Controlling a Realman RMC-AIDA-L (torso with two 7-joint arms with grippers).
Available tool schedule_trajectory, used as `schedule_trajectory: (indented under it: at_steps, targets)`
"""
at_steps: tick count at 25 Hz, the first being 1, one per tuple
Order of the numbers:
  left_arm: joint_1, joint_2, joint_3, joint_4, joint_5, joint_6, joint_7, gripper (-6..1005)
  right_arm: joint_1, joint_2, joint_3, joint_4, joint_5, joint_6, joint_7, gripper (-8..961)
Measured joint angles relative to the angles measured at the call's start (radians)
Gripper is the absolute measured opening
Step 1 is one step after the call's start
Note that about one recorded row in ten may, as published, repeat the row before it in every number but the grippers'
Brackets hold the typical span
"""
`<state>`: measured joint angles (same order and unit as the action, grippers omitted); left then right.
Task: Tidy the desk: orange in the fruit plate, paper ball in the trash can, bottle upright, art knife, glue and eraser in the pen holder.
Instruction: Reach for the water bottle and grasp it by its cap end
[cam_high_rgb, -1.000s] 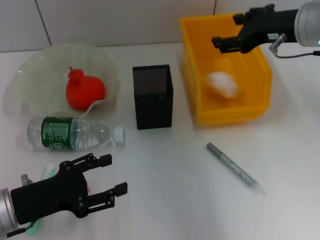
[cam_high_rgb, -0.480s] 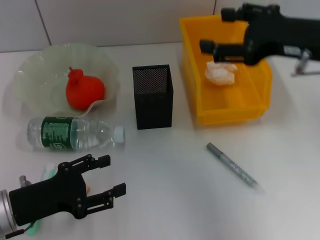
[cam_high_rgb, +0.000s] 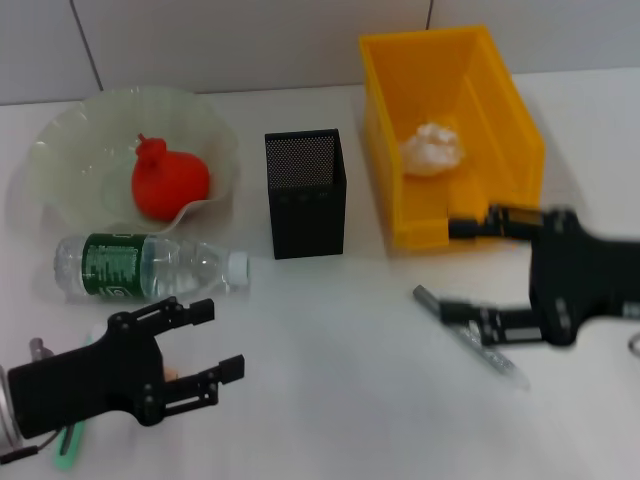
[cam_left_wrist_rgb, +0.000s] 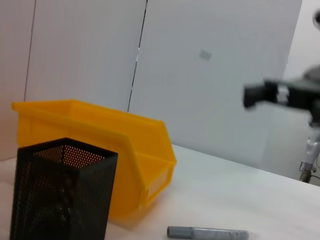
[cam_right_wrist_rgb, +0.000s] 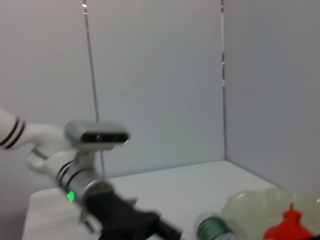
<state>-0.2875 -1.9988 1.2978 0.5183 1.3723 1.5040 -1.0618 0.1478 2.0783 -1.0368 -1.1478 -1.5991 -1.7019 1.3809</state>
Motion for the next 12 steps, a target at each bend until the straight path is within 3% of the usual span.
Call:
schedule_trajectory:
  at_steps: [6,12]
  targets:
    - [0.018,0.015,0.002,0.093,0.023,0.001,-0.076,735,-0.010,-0.002,0.046,0.137,-0.078,-0.030,-0.127,820]
    - [0.018,-0.020,-0.025,0.209,0.114,-0.007,-0.097,734,-0.002,-0.009,0.048,0.204,-0.103,-0.036,-0.154,820]
